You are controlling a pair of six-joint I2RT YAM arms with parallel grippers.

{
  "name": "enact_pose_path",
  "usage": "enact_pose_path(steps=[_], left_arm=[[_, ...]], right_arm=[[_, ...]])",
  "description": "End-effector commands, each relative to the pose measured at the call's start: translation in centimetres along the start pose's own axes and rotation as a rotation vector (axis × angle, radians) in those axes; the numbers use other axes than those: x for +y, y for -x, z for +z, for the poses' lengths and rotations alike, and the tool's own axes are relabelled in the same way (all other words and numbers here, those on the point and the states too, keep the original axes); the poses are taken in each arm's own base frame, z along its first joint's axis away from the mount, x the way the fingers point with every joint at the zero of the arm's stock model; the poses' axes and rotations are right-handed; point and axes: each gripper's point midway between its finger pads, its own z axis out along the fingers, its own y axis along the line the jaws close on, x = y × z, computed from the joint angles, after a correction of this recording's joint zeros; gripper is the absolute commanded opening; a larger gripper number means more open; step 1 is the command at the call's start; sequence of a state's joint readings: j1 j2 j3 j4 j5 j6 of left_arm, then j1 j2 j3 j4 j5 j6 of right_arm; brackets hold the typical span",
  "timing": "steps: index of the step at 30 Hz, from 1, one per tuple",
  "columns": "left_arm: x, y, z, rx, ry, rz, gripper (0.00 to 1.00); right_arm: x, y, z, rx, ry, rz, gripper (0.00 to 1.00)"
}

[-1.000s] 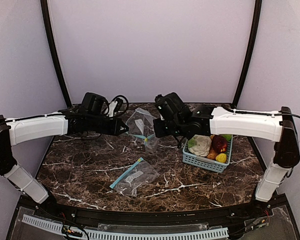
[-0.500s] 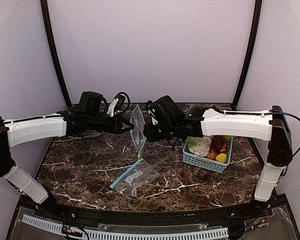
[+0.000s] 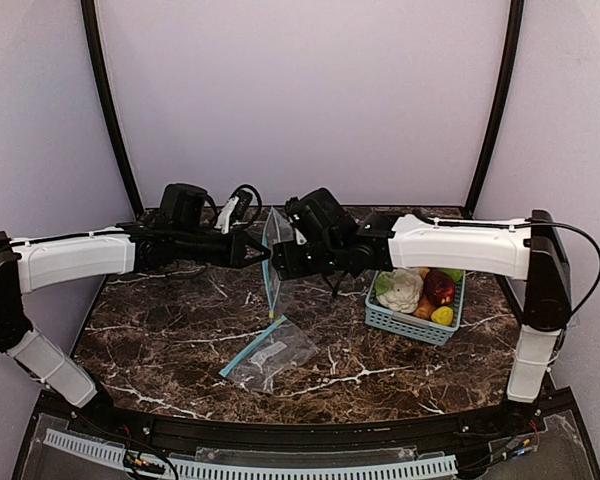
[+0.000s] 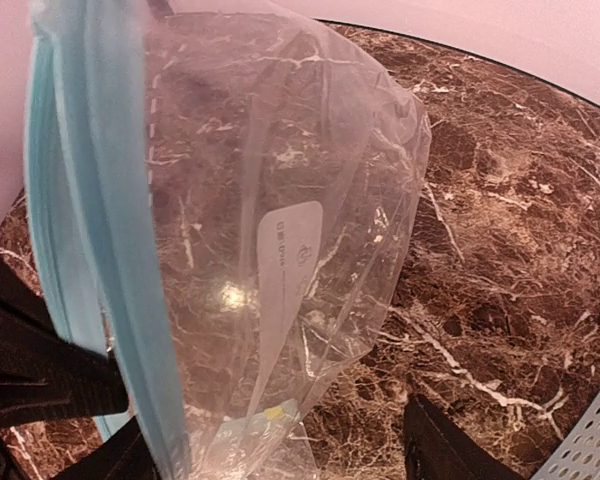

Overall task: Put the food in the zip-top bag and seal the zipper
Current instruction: Pass from the right arm to the left, then open the zipper food storage bag.

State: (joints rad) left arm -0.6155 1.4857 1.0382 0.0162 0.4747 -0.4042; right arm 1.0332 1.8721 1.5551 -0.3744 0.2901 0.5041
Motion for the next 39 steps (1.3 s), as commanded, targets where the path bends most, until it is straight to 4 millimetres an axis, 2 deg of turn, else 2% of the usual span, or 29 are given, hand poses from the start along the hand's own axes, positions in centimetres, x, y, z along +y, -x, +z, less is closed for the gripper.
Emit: enact_pose_path(steps=[1, 6, 12, 14, 19, 23, 27, 30, 35, 39], left_arm=[[-0.3, -0.4, 0.0, -0.001, -0.012, 0.005, 0.01], [0.1, -0.4, -0.2, -0.004, 0.017, 0.001, 0.01], [0.6, -0.4, -0.2, -0.004, 0.044, -0.008, 0.01], [0.1, -0.5, -0.1, 0.002, 0.012, -0.011, 0.01], [-1.7, -0.5, 0.2, 0.010, -0.089, -0.001, 0.01], [-2.9, -0.5, 0.2, 0.013, -0.149, 0.008, 0.01], [-2.5, -0.2, -0.1, 0.008, -0.106, 0.034, 0.01], [-0.3, 0.0, -1.2, 0.006, 0.064, 0.061, 0.01], [2.1, 1.5, -3.5, -0.036, 0.276, 0.146, 0.01], [1.7, 1.9, -4.0, -0.030, 0.272, 0.182, 0.01]], right_arm=[[-1.4, 0.3, 0.9, -0.002, -0.130, 0.044, 0.77], [-3.5, 0.0, 1.0, -0.011, -0.248, 0.071, 0.83], [-5.0, -0.8, 1.0, 0.000, -0.284, 0.094, 0.86], [-4.8, -1.1, 1.4, 0.016, -0.262, 0.091, 0.86], [-2.9, -1.2, 2.6, 0.030, -0.145, 0.079, 0.86], [-2.8, -1.3, 3.2, 0.036, -0.147, 0.075, 0.86], [-4.9, -2.2, 3.4, 0.065, -0.202, 0.104, 0.86], [-7.2, -2.8, 2.8, 0.076, -0.251, 0.130, 0.86], [-10.7, -3.3, 1.5, 0.081, -0.353, 0.143, 0.86], [-11.2, -3.4, 1.3, 0.090, -0.361, 0.131, 0.86]])
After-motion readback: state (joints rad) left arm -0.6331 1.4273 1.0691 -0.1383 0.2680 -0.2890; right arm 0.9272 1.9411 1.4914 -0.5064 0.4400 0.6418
